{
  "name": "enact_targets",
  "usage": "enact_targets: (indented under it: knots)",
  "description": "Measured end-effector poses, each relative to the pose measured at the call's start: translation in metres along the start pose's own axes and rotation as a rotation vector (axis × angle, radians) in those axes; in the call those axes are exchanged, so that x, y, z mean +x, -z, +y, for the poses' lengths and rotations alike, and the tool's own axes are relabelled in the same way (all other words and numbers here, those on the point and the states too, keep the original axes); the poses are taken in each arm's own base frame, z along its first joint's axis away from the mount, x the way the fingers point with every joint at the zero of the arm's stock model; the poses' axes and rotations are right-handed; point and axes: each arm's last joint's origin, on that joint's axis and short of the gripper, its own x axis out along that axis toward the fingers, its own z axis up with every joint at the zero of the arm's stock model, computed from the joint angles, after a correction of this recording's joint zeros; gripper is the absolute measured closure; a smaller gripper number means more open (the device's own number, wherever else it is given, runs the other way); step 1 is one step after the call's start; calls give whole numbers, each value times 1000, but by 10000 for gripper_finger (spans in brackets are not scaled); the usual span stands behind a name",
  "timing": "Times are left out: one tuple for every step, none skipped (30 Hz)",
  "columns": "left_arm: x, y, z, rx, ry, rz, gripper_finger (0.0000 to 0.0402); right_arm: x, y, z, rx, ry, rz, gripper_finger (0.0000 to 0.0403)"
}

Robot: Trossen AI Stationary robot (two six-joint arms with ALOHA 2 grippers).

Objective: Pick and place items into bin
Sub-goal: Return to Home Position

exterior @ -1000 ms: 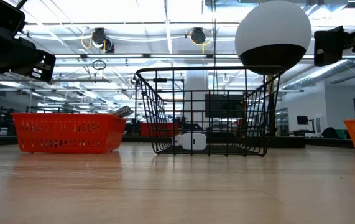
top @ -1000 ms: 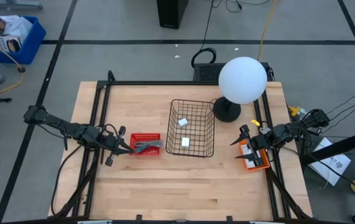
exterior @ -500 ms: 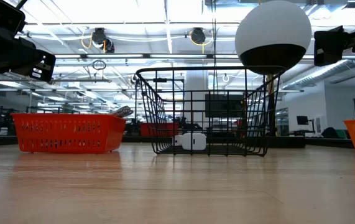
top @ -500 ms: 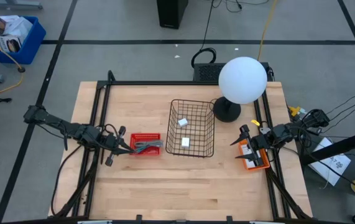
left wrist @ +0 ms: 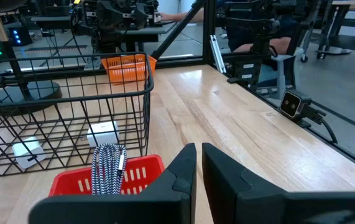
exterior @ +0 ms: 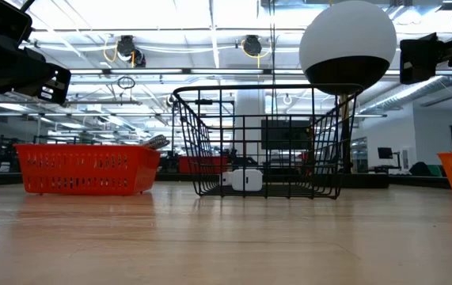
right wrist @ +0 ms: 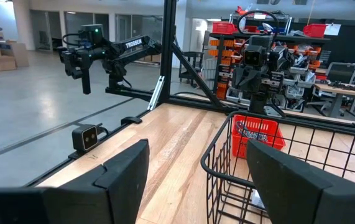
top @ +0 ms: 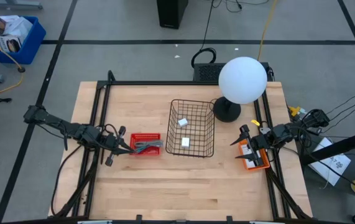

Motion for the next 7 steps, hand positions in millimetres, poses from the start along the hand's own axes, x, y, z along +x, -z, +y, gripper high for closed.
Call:
enact_targets:
  knots:
    - [0, 0, 0, 0, 0, -1, 371, 0, 0, 0, 0, 0, 0, 144]
    - [0, 0, 0, 0, 0, 0, 371, 0, 0, 0, 0, 0, 0, 144]
    - [0, 0, 0, 0, 0, -1, 371, 0, 0, 0, 0, 0, 0, 144]
    - [0, 0, 0, 0, 0, 0, 371, 0, 0, 0, 0, 0, 0, 143]
    - [0, 0, 0, 0, 0, 0, 371, 0, 0, 0, 0, 0, 0, 142]
    - [0, 0, 0, 0, 0, 0, 371, 0, 0, 0, 0, 0, 0, 142]
    - [0, 0, 0, 0, 0, 0, 371, 0, 0, 0, 0, 0, 0, 141]
